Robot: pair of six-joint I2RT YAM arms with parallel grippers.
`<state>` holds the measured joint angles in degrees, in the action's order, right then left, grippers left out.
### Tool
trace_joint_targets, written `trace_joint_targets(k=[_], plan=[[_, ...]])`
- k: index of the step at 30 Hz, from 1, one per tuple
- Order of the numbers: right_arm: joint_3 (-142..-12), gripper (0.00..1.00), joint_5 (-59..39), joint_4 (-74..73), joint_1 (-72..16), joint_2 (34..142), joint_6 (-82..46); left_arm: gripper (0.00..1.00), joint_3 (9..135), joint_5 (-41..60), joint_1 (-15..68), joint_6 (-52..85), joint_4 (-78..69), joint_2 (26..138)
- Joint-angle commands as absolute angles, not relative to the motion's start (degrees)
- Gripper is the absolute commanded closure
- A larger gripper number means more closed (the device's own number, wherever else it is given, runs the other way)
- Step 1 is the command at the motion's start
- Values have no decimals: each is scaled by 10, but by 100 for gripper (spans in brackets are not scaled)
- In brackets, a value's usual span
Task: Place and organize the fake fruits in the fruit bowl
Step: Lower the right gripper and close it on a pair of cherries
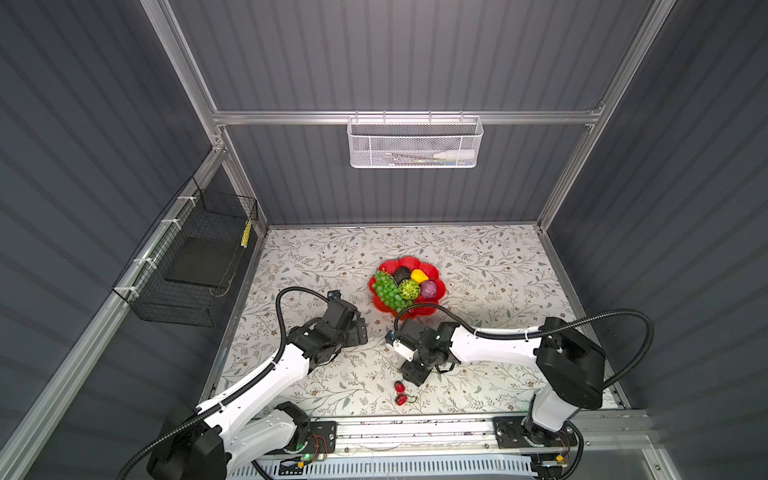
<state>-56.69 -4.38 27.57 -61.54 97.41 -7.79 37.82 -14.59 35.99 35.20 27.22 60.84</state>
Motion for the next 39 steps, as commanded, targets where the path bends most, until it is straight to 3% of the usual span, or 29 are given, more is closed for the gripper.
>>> trace_joint_targets(k=[1,9,19,39], plan=[[-559,42,-26,281,-615,955,-78,5,390,-156,357,357,281,601],[-510,37,-40,267,-614,842,-109,5,394,-155,356,356,284,601],[-433,38,8,325,-595,762,-184,5,396,-146,357,360,277,606],[-470,45,30,289,-592,878,-185,4,401,-148,357,359,276,607]])
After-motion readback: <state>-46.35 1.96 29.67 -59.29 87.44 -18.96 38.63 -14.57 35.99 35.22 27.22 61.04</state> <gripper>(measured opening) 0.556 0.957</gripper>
